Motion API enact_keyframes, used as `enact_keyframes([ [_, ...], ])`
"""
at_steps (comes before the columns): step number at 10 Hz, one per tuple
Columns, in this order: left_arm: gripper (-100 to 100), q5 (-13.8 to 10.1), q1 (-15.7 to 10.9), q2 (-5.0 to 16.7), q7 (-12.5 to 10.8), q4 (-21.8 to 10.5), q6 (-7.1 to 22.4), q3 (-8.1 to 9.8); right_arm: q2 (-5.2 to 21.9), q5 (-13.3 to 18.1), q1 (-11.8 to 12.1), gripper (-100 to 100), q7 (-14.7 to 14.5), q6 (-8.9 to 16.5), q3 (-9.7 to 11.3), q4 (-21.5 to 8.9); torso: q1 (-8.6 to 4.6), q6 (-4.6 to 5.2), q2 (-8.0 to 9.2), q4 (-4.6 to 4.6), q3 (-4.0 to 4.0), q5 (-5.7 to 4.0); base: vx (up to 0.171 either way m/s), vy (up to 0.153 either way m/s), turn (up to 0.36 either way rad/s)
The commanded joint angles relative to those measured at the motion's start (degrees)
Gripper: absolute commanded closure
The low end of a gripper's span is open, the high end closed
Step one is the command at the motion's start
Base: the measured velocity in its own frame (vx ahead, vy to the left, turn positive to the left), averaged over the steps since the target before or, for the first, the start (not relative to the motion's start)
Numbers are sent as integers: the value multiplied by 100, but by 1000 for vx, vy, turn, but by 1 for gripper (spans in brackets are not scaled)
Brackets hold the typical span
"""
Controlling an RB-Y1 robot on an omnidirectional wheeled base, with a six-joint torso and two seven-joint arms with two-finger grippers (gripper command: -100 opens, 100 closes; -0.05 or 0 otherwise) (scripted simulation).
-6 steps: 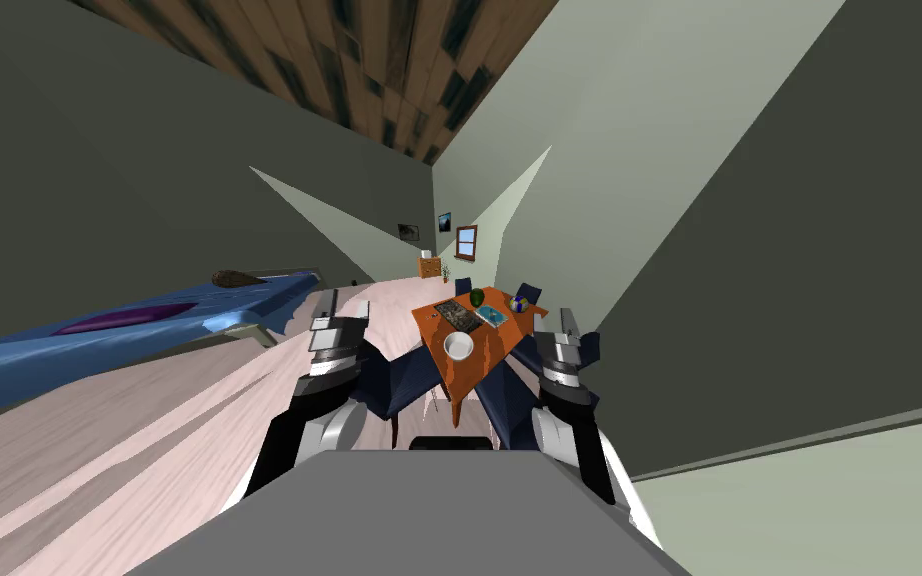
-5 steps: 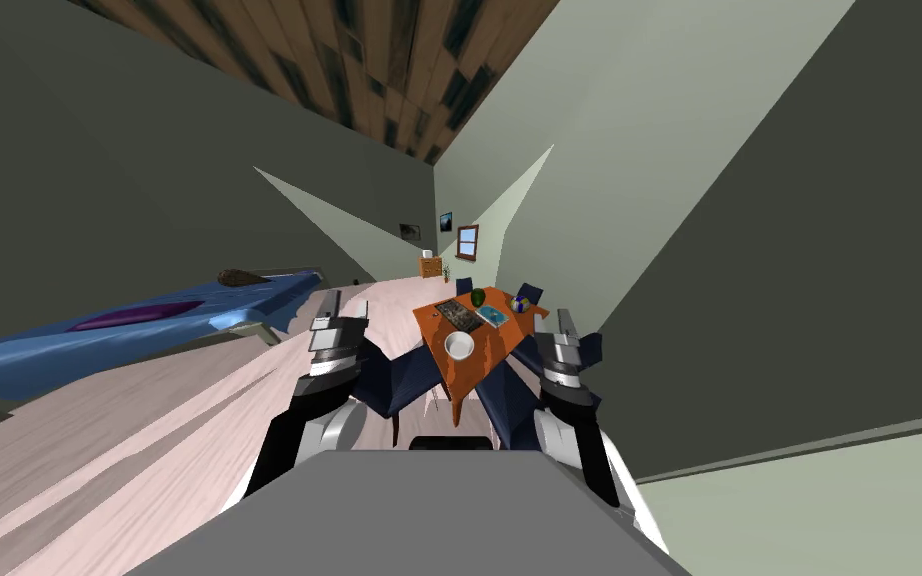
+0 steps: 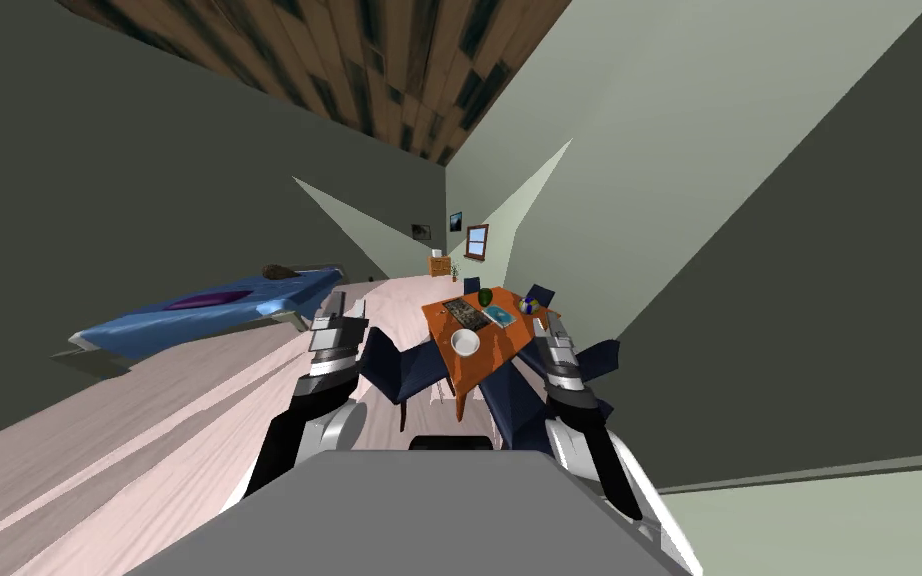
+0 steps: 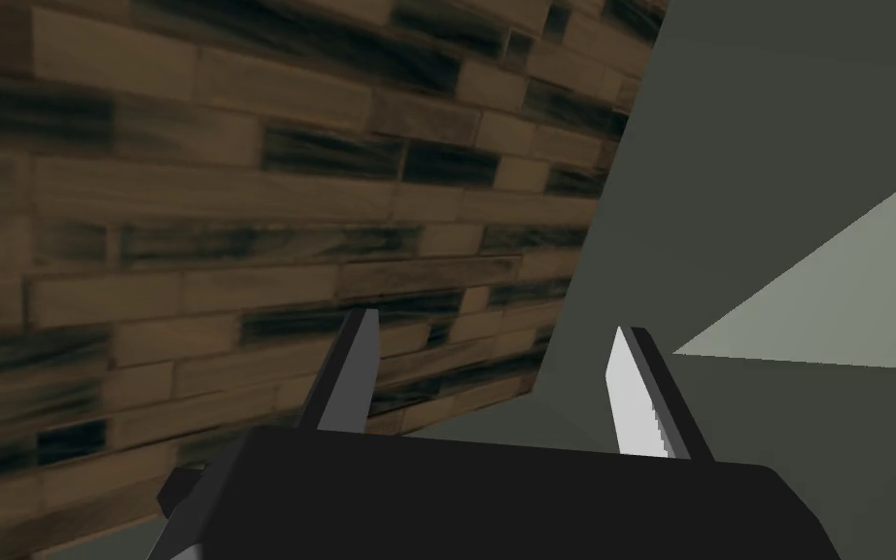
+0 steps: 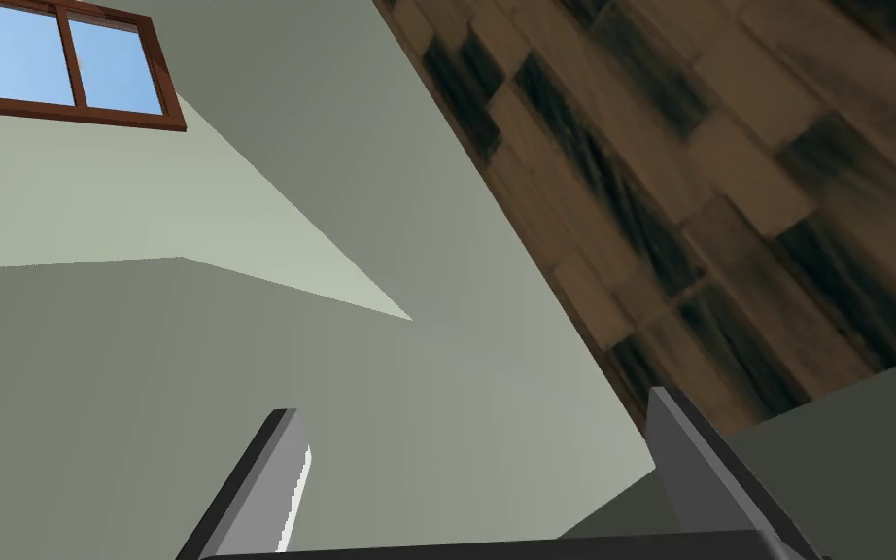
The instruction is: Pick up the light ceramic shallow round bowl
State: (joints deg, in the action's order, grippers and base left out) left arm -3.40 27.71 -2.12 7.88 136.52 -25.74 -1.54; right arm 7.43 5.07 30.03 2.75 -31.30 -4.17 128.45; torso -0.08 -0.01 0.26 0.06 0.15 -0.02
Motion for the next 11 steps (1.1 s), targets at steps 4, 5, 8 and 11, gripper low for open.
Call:
enact_keyframes([
  [4,0,0,1,0,0,0,0,1,608,6,299,-100,-709,352,-51,-80,-2,3,-10,-2,-5,-1,-49,-10,202],
  [5,0,0,0,0,0,0,0,0,782,10,394,-100,-866,491,-58,-116,1,0,-13,-3,-7,0,-44,2,410],
  [8,0,0,1,0,0,0,0,0,1139,18,601,-100,-1303,816,-57,-198,1,1,-15,-3,-8,0,-36,-2,198],
  [11,0,0,0,0,0,0,0,0,1323,21,711,-100,-1635,1000,-46,-246,3,-2,-18,-4,-10,1,-26,2,209],
])
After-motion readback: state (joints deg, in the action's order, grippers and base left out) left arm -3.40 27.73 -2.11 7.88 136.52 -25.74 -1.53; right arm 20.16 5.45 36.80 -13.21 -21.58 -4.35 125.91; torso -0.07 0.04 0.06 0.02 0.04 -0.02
